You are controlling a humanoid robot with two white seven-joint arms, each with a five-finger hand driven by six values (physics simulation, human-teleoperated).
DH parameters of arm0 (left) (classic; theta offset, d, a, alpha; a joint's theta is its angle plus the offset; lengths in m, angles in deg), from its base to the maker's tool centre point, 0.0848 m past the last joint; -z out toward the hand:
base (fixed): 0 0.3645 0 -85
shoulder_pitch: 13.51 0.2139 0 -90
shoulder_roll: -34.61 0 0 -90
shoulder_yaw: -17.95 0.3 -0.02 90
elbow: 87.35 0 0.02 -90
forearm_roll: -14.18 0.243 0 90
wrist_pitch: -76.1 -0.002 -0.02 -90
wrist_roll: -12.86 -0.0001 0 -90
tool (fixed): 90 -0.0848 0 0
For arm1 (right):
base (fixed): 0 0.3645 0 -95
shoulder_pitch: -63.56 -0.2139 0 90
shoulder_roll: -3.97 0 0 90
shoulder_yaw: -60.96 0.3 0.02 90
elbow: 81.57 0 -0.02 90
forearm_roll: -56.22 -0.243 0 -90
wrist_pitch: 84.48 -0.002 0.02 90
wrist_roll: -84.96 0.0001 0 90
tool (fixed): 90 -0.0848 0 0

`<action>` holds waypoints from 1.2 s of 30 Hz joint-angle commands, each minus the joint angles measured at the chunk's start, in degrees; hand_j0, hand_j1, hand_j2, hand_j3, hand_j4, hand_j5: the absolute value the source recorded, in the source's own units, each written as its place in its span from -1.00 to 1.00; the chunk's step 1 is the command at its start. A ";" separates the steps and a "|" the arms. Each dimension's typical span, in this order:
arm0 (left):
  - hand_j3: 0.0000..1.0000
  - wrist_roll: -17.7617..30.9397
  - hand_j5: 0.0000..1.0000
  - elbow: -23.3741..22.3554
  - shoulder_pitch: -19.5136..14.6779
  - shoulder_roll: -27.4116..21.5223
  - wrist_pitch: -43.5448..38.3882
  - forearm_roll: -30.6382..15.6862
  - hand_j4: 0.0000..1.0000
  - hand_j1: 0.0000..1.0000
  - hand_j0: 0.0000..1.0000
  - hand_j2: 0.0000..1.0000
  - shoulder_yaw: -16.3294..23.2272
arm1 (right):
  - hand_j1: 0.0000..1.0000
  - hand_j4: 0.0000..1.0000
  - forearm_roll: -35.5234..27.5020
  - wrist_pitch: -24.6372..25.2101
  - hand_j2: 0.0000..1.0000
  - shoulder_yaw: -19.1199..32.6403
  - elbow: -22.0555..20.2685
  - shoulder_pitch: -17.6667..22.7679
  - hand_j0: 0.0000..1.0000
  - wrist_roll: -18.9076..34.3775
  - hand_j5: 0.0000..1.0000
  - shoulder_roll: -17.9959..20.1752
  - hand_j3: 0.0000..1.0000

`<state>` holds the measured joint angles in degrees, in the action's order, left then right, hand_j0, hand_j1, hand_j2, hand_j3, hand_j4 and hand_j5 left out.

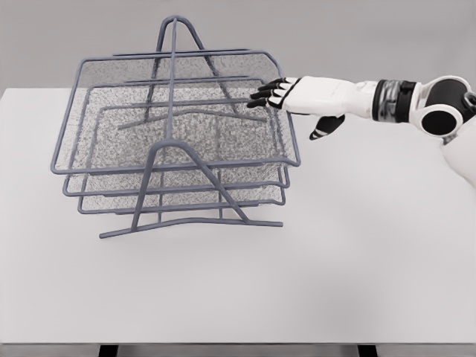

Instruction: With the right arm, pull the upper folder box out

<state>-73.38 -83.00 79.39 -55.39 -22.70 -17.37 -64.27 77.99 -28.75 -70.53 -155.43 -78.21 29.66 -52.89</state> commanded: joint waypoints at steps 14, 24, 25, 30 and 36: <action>1.00 0.02 1.00 -0.04 0.00 0.00 0.01 0.00 1.00 1.00 1.00 1.00 0.04 | 1.00 1.00 2.05 -0.73 1.00 3.34 0.21 2.46 1.00 0.30 1.00 14.59 1.00; 1.00 0.02 1.00 -0.04 0.00 0.00 0.01 0.00 1.00 1.00 1.00 1.00 0.04 | 1.00 1.00 1.96 -0.73 1.00 5.63 0.56 4.04 1.00 0.30 1.00 21.18 1.00; 1.00 0.02 1.00 -0.04 0.00 0.00 0.01 0.00 1.00 1.00 1.00 1.00 0.04 | 1.00 1.00 1.96 -0.73 1.00 5.90 0.65 4.04 1.00 0.30 1.00 22.23 1.00; 1.00 0.02 1.00 -0.04 0.00 0.00 0.01 0.00 1.00 1.00 1.00 1.00 0.04 | 1.00 1.00 -1.20 -0.73 1.00 15.39 0.65 6.50 1.00 0.30 1.00 21.88 1.00; 1.00 0.02 1.00 -0.04 0.00 0.00 0.01 0.00 1.00 1.00 1.00 1.00 0.04 | 1.00 1.00 -7.09 -0.73 1.00 13.55 -13.23 7.12 1.00 0.30 1.00 22.50 1.00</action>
<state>-73.37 -83.02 79.39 -55.39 -22.69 -17.37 -64.24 73.48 -29.64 -56.51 -162.39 -70.83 29.98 -30.54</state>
